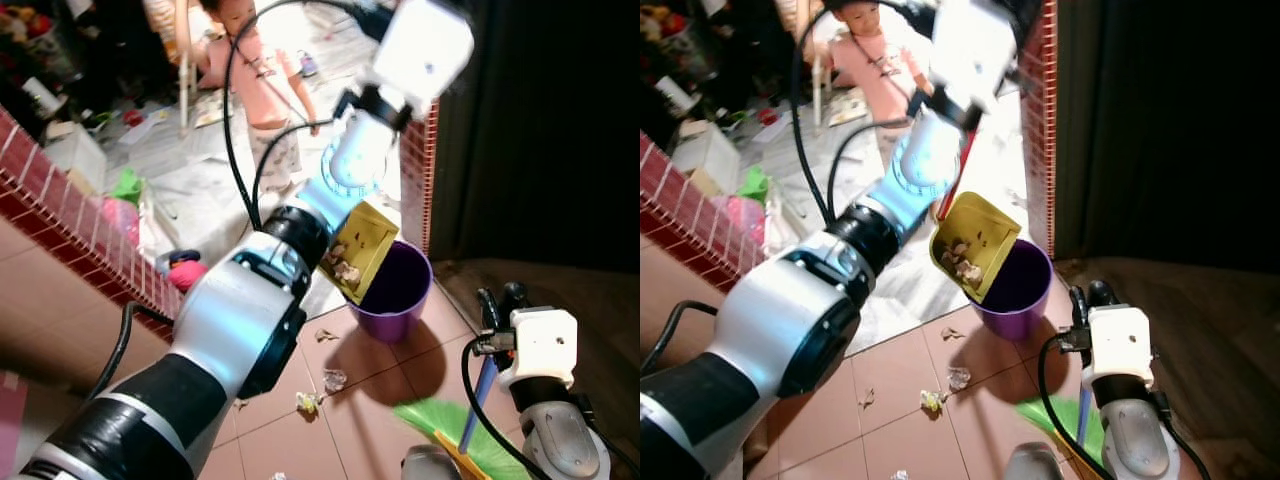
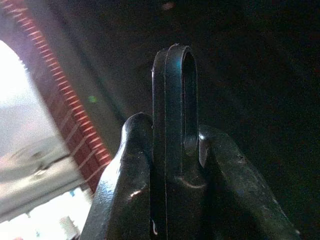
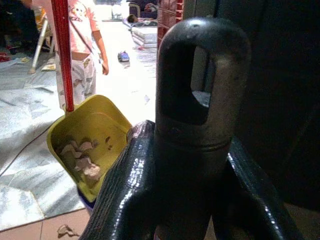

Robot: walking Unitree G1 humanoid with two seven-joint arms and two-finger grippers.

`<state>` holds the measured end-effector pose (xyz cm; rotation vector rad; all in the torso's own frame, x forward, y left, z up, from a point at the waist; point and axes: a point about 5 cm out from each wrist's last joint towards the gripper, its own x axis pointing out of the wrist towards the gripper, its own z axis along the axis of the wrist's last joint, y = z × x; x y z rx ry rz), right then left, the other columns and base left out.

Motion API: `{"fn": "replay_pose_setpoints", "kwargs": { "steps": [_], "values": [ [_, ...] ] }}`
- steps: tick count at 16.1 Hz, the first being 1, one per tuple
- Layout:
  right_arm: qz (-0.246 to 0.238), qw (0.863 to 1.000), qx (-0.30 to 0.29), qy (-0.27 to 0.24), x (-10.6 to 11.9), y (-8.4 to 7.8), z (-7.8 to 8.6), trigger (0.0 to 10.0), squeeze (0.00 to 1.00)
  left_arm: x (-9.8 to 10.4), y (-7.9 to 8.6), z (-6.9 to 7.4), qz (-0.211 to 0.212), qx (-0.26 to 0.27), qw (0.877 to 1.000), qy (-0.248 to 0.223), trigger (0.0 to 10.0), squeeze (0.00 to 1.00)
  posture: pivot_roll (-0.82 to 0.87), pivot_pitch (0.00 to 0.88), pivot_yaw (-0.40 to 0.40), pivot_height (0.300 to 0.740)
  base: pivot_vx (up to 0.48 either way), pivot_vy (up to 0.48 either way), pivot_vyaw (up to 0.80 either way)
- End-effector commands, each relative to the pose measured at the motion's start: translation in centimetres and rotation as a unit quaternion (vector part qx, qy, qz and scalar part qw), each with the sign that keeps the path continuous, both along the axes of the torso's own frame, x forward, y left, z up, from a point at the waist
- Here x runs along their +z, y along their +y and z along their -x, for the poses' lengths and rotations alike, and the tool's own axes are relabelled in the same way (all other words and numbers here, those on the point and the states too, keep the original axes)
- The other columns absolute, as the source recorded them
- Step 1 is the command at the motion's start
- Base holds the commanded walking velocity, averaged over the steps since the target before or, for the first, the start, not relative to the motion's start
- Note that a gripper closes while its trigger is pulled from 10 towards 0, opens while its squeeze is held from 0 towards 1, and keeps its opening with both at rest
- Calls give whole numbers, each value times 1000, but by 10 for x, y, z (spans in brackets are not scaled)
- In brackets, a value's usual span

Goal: Sweep floor

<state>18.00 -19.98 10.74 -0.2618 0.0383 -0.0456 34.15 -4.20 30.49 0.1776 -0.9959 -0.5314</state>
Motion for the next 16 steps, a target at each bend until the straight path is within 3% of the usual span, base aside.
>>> {"fn": "replay_pose_setpoints", "kwargs": {
  "steps": [1, 4, 6, 11, 12, 16],
  "values": [
    [16, 999, -17, 48, -17, -4, 5, 10000, 0, -5, -21, 18, -3, -47, 999, -17, 10000, 98, -447, 15, 254, 740, 0, 0, 0],
    [19, 999, -11, 40, -15, -4, 0, 10000, 0, 10, -14, 17, -1, -34, 998, -62, 10000, 98, -438, 1, 248, 740, 0, 0, 0],
    [20, 999, -7, 37, -15, -4, -5, 10000, 0, 16, -14, 18, 12, -49, 997, -57, 10000, 94, -427, 0, 242, 740, 0, 0, 0],
    [21, 999, -1, 31, -18, -1, -17, 10000, 0, -5, -37, 45, 35, -134, 989, -44, 10000, 86, -406, 0, 241, 740, 0, 0, 0],
    [23, 999, 4, 29, -18, 1, -19, 10000, 0, -11, -42, 59, 13, -167, 982, -84, 10000, 82, -405, 0, 243, 740, 0, 0, 0],
    [39, 999, 27, 17, -20, 7, -27, 10000, 0, -18, -37, 57, -9, -178, 981, -80, 10000, 78, -393, 0, 248, 740, 0, 0, 0]
  ]
}}
